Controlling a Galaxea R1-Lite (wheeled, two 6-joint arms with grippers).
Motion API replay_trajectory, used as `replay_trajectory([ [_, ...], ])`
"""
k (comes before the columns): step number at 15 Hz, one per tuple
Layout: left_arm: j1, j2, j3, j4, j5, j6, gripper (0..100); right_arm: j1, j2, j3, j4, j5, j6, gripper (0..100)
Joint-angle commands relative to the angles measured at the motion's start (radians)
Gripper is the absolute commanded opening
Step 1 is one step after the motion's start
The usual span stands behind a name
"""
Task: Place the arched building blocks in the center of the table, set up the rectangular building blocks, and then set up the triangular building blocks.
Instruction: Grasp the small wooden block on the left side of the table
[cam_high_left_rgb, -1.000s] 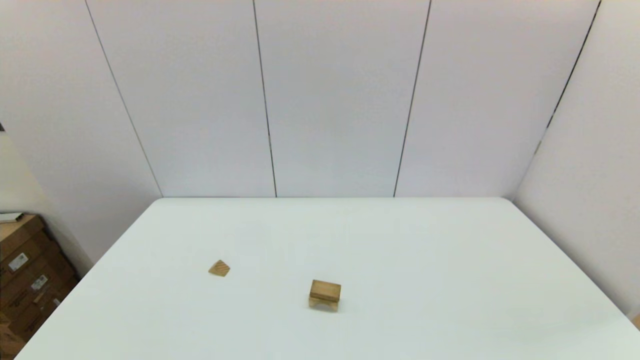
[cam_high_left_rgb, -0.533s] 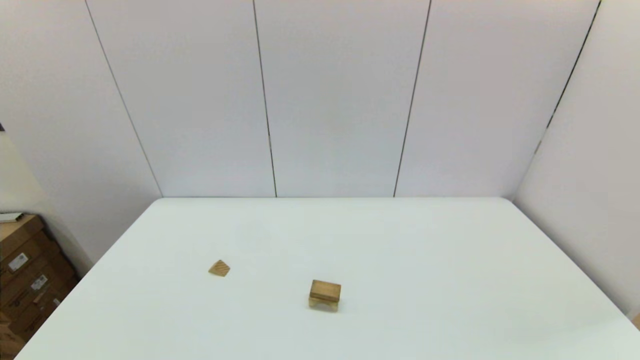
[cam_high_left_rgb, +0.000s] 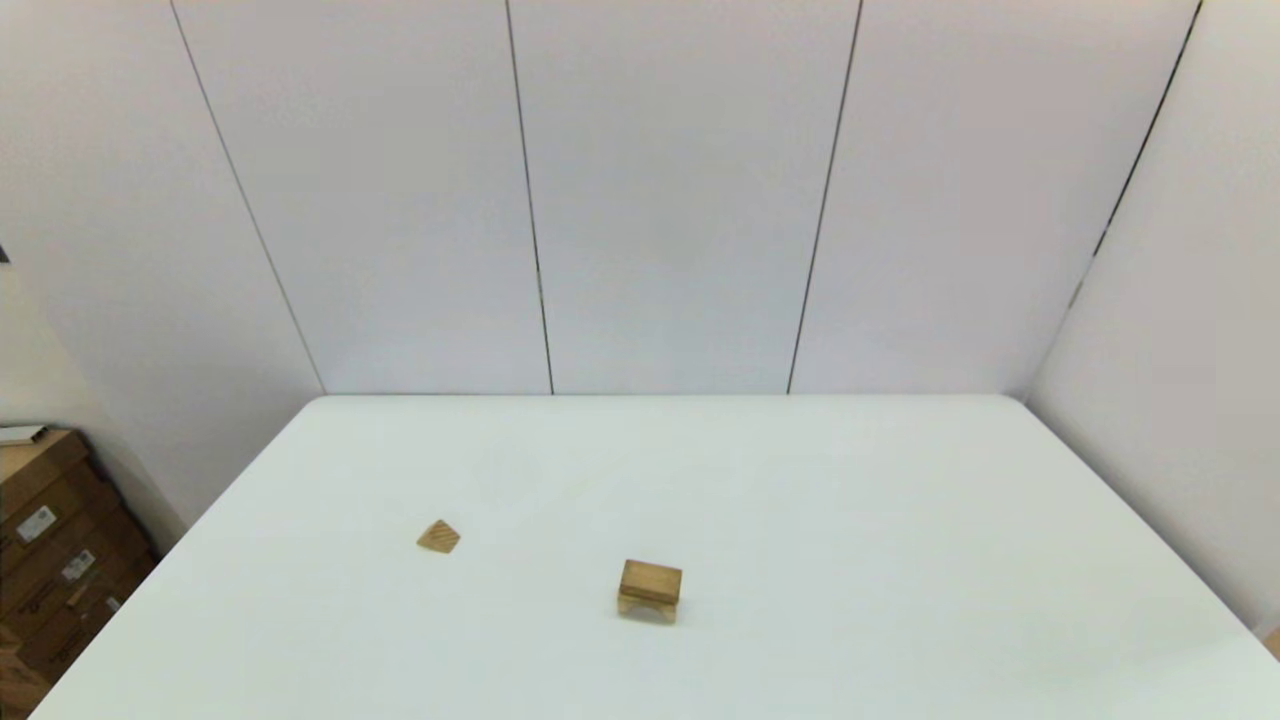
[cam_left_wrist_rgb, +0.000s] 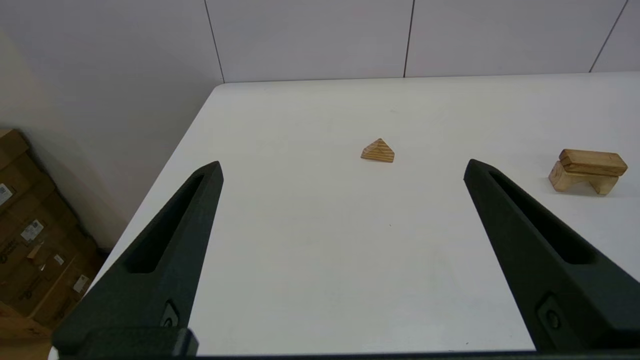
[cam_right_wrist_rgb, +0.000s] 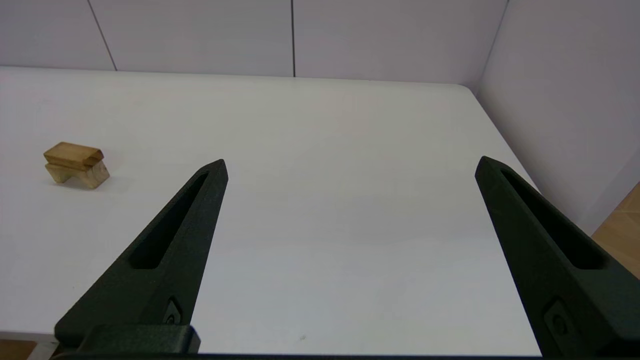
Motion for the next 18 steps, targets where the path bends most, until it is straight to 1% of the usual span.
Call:
replay_trajectory([
  [1, 0.001, 0.001, 0.000, 0.000, 0.000, 0.000, 100, 0.001, -0.002, 0.000, 0.000, 0.001, -0.001, 100],
  [5, 0.001, 0.001, -0.003, -0.002, 0.001, 0.024, 100, 0.001, -0.002, 0.000, 0.000, 0.001, -0.001, 100],
  [7, 0.001, 0.001, -0.044, 0.009, -0.008, 0.027, 100, 0.001, -0.002, 0.000, 0.000, 0.001, -0.001, 100],
  [9, -0.002, 0.003, -0.126, 0.095, -0.022, 0.047, 100, 0.001, -0.002, 0.000, 0.000, 0.001, -0.001, 100],
  [11, -0.002, 0.041, -0.227, 0.201, -0.100, 0.063, 100, 0.001, -0.002, 0.000, 0.000, 0.001, -0.001, 100],
  [13, -0.002, 0.199, -0.336, 0.227, -0.131, 0.063, 100, 0.001, -0.002, 0.000, 0.000, 0.001, -0.001, 100],
  [18, -0.002, 0.676, -0.572, 0.224, -0.124, 0.061, 100, 0.001, -0.002, 0.002, 0.000, 0.001, -0.001, 100],
])
